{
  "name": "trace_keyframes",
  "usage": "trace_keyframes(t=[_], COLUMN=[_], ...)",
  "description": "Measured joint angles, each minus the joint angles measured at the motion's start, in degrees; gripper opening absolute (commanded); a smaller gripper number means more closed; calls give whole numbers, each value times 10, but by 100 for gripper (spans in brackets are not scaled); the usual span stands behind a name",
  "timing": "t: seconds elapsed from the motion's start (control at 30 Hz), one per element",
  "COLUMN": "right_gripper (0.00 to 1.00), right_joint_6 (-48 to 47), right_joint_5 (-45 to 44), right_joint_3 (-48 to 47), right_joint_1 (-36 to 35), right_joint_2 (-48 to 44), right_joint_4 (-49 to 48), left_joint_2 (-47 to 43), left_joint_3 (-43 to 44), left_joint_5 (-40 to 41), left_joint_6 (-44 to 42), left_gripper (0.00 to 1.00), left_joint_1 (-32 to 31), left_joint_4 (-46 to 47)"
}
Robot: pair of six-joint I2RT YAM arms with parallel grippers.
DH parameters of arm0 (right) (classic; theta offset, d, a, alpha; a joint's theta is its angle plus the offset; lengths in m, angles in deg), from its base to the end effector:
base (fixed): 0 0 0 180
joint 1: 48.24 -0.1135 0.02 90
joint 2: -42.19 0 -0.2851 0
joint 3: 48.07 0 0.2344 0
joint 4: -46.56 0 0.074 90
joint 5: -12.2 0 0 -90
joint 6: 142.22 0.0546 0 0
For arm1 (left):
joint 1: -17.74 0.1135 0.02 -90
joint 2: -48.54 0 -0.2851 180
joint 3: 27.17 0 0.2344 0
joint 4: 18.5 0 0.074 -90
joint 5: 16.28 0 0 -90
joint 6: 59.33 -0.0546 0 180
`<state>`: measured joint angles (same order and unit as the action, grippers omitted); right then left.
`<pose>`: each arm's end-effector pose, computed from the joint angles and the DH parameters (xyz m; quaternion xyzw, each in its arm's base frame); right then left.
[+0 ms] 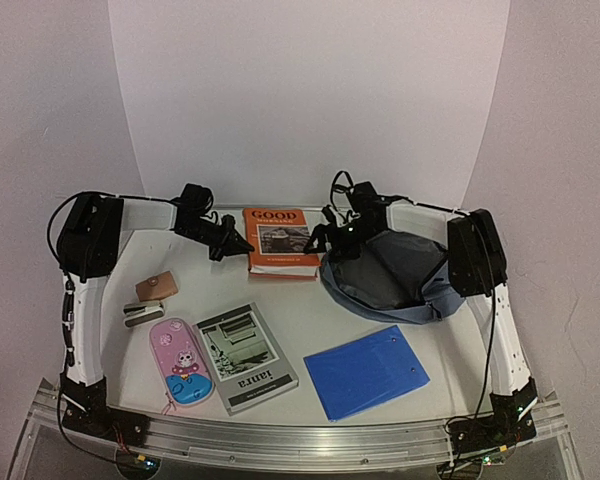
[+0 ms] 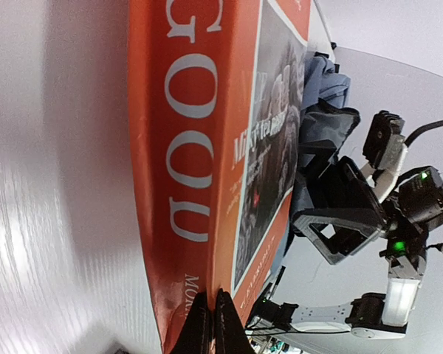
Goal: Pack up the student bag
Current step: Pick up the book from the center of the board.
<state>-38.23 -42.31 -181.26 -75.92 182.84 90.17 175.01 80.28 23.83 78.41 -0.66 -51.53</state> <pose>0.4700 0.2823 0.1717 -0.2079 0.8795 0.3815 0.1944 0.4406 -0.1906 0.1803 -0.0845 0.8642 -0.4951 0.0294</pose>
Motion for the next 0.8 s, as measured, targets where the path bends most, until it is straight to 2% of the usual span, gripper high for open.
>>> trace_keyframes(t=[0.2, 0.47, 0.63, 0.8], right_gripper=[98, 98, 98, 98], right_joint_6=[11, 24, 37, 67], right_joint_5=[21, 78, 115, 153], right_joint_3=[56, 117, 137, 175], right_joint_1=[17, -9, -44, -61], right_joint_2=[-64, -103, -103, -103], right_joint_4=[8, 10, 10, 9], left_joint_2=[-68, -216, -274, -297], left_joint_3=[-30, -194, -280, -309], left_joint_5=[-21, -42, -54, -59], left_joint_6=[-8, -46, -39, -13], left_gripper=[0, 0, 0, 0], left_joint_1=[9, 7, 7, 7], left_joint_4=[-57, -154, -151, -109])
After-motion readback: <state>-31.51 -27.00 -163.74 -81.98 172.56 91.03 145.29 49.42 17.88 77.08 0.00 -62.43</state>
